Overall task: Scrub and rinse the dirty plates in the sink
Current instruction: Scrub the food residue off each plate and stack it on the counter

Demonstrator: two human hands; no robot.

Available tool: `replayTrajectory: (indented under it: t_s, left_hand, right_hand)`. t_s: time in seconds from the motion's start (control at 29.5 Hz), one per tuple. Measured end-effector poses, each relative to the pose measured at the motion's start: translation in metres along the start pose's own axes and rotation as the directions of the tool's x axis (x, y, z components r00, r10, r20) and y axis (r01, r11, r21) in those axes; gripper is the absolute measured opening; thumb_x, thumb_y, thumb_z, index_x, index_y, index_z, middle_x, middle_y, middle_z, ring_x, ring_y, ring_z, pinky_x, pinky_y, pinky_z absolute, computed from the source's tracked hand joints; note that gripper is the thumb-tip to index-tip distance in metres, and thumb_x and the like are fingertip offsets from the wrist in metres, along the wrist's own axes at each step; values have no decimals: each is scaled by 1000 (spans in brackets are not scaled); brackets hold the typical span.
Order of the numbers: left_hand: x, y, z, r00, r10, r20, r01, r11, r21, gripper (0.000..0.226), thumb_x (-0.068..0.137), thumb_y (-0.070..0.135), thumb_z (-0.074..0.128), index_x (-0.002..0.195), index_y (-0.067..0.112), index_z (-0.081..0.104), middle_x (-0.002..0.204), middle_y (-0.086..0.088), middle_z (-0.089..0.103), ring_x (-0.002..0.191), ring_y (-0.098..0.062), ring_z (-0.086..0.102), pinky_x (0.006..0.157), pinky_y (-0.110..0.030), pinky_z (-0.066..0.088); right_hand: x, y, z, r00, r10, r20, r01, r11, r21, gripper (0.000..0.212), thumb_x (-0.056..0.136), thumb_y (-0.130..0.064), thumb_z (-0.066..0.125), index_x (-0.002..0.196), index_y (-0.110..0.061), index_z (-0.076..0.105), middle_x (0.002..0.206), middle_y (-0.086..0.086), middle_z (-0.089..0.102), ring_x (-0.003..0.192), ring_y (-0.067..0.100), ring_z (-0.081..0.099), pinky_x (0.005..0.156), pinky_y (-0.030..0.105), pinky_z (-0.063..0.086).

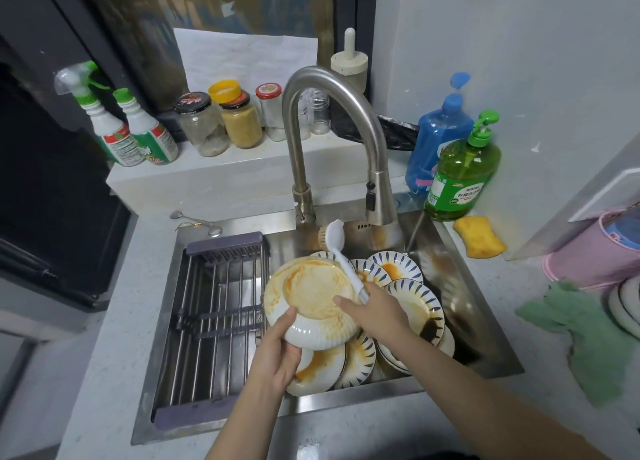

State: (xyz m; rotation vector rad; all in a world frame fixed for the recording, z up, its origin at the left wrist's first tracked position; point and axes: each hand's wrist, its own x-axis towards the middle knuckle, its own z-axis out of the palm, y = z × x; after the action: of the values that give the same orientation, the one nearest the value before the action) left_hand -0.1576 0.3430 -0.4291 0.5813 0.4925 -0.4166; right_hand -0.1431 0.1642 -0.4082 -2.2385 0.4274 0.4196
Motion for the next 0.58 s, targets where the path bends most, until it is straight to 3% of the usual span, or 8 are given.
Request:
replayTrajectory:
  t_s: [0.14,0.24,0.34,0.41,0.48,0.58]
  left_hand:
    - [-8,16,-2,999,-43,14,41,994,103,106,29,7,98,124,-6,52,118,-24,65,102,-30,68,76,-40,59]
    - [-10,36,-3,987,-151,61,142,981,133,94,29,9,99,113,-7,61,114,-27,65,96,-35,69,68,-44,59]
    - [-10,41,1,971,-237,17,224,940,258,94,32,10,98,116,-7,59,112,-27,67,93,-35,70,65,-42,59]
    - [-8,39,3,972,-233,-30,232,929,288,80,51,7,91,121,-7,55,110,-25,68,90,-33,71,64,-41,60]
    - [-4,37,7,977,-188,-102,209,943,260,56,75,6,70,127,-6,53,107,-23,69,87,-30,72,64,-41,60]
    - [7,33,3,977,-106,-182,135,979,150,42,88,6,58,129,-4,52,100,-19,72,83,-27,73,61,-40,60]
  right_hand:
    - [8,4,1,998,13,69,-22,989,145,51,75,-54,70,112,-23,54,98,-3,61,83,17,62,70,38,57]
    - [13,0,-10,991,-59,124,34,980,198,47,75,-42,76,112,-20,57,101,3,62,76,15,59,53,26,49]
    - [17,-3,-21,975,-124,184,90,979,181,48,75,-36,78,117,-22,59,98,4,63,67,14,56,45,20,45]
    - [15,-4,-24,977,-142,160,124,985,117,47,78,-40,74,120,-27,58,91,-1,62,64,15,58,46,25,48]
    - [10,-1,-26,983,-159,88,153,986,67,33,88,-42,61,120,-34,58,80,-6,60,60,14,57,49,32,53]
    - [-5,12,-30,977,-208,-42,200,968,-150,37,98,-40,41,134,-36,50,76,-11,60,63,8,56,53,25,46]
